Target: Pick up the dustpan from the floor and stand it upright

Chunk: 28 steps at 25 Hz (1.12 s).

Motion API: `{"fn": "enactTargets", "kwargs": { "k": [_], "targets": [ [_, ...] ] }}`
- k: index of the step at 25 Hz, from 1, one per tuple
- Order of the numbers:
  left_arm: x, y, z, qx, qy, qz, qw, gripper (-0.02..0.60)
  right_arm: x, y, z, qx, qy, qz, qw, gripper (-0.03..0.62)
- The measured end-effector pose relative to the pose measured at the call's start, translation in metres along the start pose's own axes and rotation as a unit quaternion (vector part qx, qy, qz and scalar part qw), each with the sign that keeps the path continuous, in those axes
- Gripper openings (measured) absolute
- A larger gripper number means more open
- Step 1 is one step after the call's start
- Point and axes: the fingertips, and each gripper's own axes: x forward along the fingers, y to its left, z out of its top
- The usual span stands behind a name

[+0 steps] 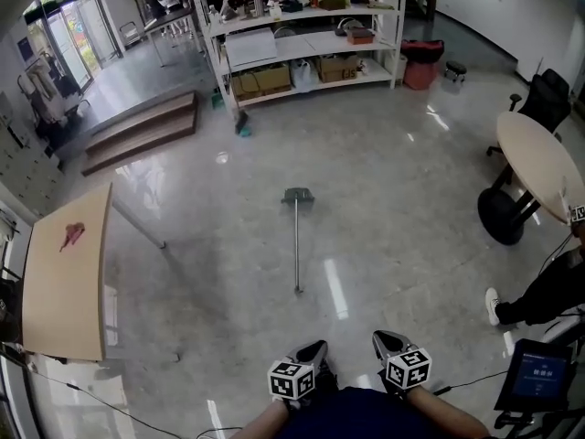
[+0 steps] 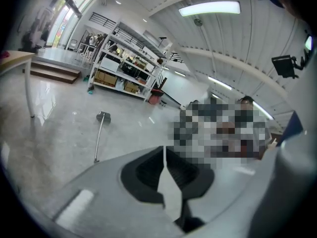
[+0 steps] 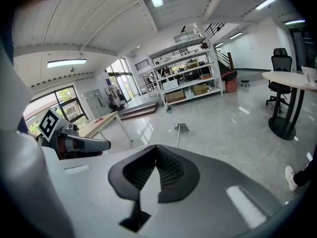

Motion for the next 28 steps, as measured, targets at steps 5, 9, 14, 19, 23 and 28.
{"fn": "enactTargets", "kwargs": {
  "k": [5, 9, 14, 19, 23, 28],
  "targets": [
    [0.015, 0.02, 0.018, 0.01, 0.006, 0.001, 0.9999, 0.017, 0.023, -0.02, 0.025, -0.002, 0.002, -0.018, 1.0, 0.011],
    [0.028, 0.031, 0.026, 0.004, 0.019, 0.012, 0.9997, 0.023, 0.04, -0.037, 0.043, -0.001, 0.003, -0.018, 1.0, 0.011],
    [0.057, 0.041, 0.045, -0.002, 0.02, 0.043, 0.9989, 0.026, 0.069, -0.059, 0.058, -0.007, 0.02, 0.015, 1.0, 0.011],
    [0.067, 0.04, 0.056, -0.012, -0.004, 0.057, 0.9983, 0.029, 0.091, -0.052, 0.067, -0.029, 0.016, 0.056, 0.998, 0.011],
    [0.131, 0.013, 0.103, -0.02, -0.023, 0.06, 0.9977, 0.044, 0.104, -0.11, 0.121, -0.049, 0.009, 0.077, 0.996, 0.011],
    [0.159, 0.006, 0.132, -0.028, -0.049, 0.082, 0.995, 0.044, 0.104, -0.149, 0.146, -0.05, 0.016, 0.084, 0.995, 0.011]
  ]
}}
